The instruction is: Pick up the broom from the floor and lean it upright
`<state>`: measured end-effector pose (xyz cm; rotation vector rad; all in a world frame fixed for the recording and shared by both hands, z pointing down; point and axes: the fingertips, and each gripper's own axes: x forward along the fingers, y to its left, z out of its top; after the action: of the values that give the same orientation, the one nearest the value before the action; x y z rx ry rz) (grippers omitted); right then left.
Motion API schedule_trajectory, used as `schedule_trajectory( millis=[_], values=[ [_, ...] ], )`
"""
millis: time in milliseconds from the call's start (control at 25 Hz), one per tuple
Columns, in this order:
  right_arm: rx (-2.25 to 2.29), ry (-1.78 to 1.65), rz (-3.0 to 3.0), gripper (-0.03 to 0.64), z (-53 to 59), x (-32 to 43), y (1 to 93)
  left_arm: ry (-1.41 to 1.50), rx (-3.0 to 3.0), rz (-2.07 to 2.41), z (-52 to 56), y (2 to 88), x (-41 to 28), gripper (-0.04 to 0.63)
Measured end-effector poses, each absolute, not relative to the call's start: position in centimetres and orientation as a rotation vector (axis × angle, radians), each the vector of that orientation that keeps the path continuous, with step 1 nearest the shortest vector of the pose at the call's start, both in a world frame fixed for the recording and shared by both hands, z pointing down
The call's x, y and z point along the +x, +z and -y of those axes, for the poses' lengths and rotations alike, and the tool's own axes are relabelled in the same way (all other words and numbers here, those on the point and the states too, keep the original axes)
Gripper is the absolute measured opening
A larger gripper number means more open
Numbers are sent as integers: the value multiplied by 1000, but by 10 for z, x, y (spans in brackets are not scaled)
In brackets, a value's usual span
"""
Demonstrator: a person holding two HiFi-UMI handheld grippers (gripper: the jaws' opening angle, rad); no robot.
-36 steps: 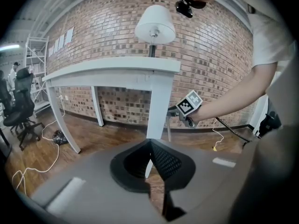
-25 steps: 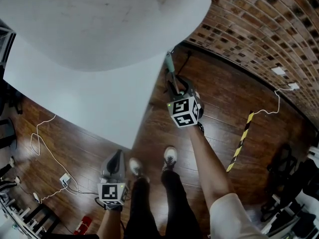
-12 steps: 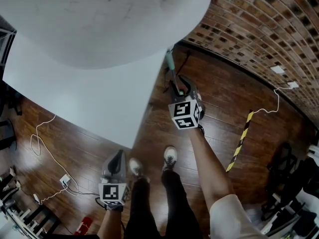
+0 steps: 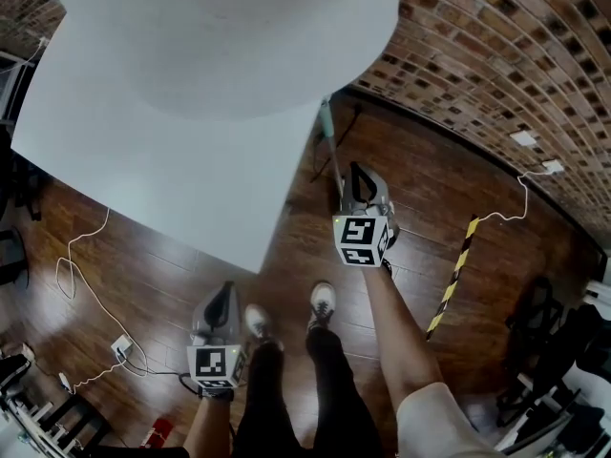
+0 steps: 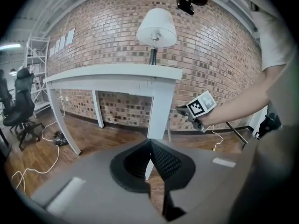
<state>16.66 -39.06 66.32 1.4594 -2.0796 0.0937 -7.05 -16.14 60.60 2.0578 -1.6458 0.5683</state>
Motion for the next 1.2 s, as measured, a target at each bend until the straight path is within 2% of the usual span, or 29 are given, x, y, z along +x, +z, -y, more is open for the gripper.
schedule_trajectory(
  millis=[200,440,840,1200],
  values=[
    [1522,120,2059,13,357,184,627,524,2101,1651,170,579,-79,0],
    [1599,175,2060,12,301,197,557,497,2209,1696,187,503,-101,0],
    [1710,178,2161,13,220,194,399,324,2316,1795,191,358,-118,0],
    [1829,-6,2320,14,195,197,228,140,2530,1784,182,210,-85,0]
  ],
)
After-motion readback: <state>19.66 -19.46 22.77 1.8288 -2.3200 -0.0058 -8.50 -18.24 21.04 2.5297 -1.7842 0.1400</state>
